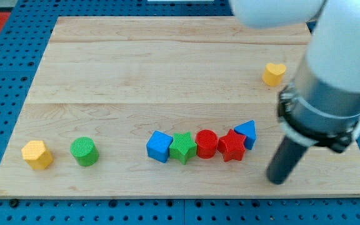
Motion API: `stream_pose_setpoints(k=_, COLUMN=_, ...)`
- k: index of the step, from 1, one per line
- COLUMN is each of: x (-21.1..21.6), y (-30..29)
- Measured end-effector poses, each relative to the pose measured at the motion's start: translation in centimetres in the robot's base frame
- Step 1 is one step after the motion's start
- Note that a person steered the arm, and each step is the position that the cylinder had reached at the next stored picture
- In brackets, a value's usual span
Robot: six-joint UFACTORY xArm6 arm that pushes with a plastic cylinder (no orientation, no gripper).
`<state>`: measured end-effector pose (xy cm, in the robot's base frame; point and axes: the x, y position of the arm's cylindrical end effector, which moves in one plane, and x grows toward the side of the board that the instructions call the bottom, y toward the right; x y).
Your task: Push the red star and blue triangle to the yellow heart
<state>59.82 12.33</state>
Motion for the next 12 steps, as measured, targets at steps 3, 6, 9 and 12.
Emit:
stream_pose_setpoints(k=3, x=-9.0, y=-3.8)
stream_pose_setpoints(k=6, x=-16.1, y=-0.4)
stream_pose_setpoints(k=9, x=-6.9, y=5.3)
stream_pose_setpoints(k=12, x=-15.7, y=0.2)
